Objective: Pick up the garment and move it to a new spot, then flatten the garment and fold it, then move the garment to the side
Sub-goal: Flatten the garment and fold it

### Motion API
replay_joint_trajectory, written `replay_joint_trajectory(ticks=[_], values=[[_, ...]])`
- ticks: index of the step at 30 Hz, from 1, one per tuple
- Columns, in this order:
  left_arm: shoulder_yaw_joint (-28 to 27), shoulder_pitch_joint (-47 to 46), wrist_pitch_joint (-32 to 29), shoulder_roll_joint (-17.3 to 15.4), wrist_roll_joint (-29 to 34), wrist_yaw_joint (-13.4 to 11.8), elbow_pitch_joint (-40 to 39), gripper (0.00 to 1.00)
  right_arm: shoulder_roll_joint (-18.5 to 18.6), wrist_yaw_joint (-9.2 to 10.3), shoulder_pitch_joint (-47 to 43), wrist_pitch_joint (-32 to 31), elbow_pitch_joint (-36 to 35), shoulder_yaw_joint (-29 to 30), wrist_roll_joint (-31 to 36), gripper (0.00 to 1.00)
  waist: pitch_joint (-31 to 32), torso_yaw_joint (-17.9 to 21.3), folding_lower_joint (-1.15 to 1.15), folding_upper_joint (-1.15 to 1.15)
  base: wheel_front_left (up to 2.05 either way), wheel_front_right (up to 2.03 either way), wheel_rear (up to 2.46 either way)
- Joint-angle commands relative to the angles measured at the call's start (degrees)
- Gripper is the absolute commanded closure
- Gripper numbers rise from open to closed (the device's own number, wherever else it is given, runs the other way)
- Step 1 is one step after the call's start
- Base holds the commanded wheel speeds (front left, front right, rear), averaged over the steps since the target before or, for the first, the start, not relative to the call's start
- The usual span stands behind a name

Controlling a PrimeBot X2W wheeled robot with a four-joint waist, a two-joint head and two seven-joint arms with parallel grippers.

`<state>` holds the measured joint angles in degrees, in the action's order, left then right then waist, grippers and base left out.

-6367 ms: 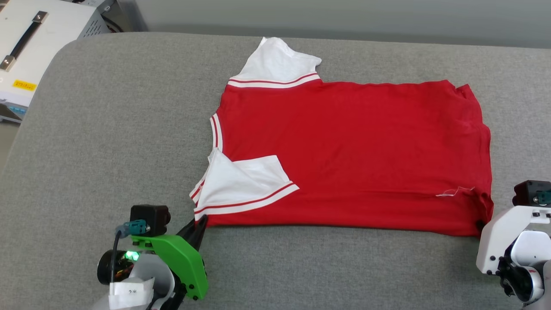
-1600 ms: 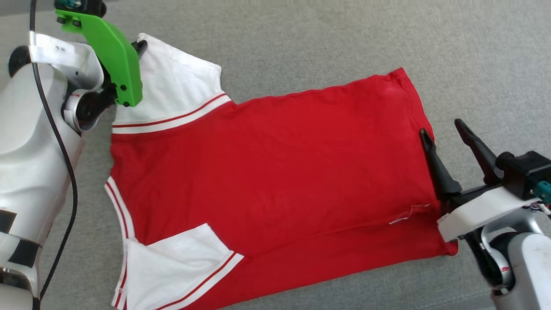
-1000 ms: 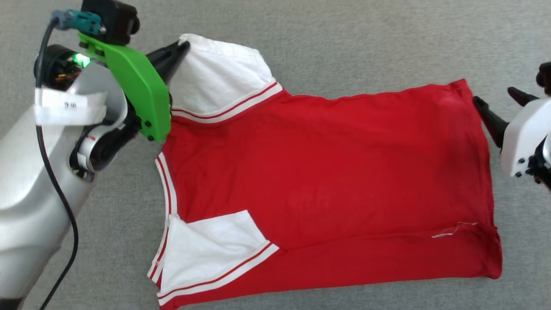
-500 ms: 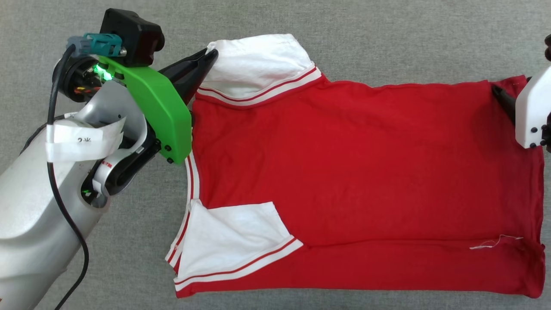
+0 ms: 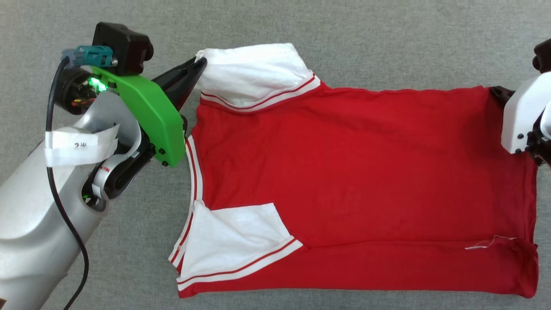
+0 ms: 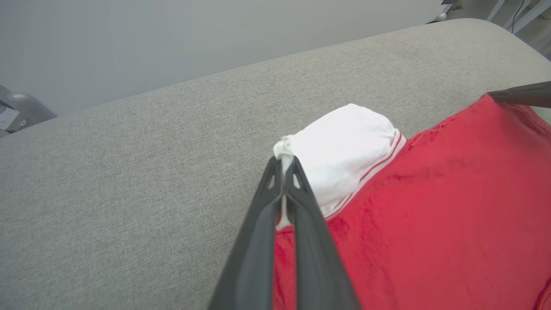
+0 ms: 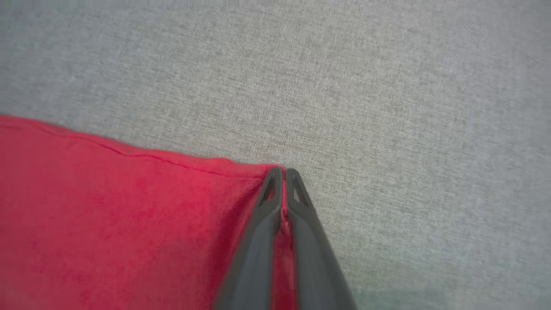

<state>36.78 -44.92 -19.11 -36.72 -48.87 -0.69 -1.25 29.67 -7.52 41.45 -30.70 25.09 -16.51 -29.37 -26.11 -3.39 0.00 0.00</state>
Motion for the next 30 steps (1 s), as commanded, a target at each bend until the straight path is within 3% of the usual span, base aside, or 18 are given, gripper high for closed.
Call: replay_joint_trajectory(ticks=[1, 11, 18, 30], values=[[-0.34, 1.46, 0.78, 0.27, -0.65, -0.11, 0.61, 1.0, -0.34, 0.03, -0.95, 1.14, 0.9, 0.38, -0.52, 1.0, 1.68, 0.55, 0.0, 0.0, 0.0, 0.0, 0.0], [-1.36, 7.22, 3.99, -0.3, -3.08, -0.58, 2.46, 1.0, -1.23, 0.03, -6.2, 8.98, 0.5, 3.24, -5.09, 1.0, 8.37, 0.83, 0.0, 0.0, 0.0, 0.0, 0.0], [-0.7, 13.64, 4.91, -0.86, -4.45, -2.32, 0.59, 1.0, -1.06, 0.03, -13.93, 12.52, -1.87, 4.55, -9.97, 1.0, 12.62, 0.19, 0.0, 0.0, 0.0, 0.0, 0.0], [2.18, 27.22, 5.56, -2.15, -6.95, -5.69, -2.68, 1.0, 0.69, 0.03, -28.62, 12.56, -7.61, 3.41, -17.12, 1.0, 16.9, -0.41, 0.0, 0.0, 0.0, 0.0, 0.0]])
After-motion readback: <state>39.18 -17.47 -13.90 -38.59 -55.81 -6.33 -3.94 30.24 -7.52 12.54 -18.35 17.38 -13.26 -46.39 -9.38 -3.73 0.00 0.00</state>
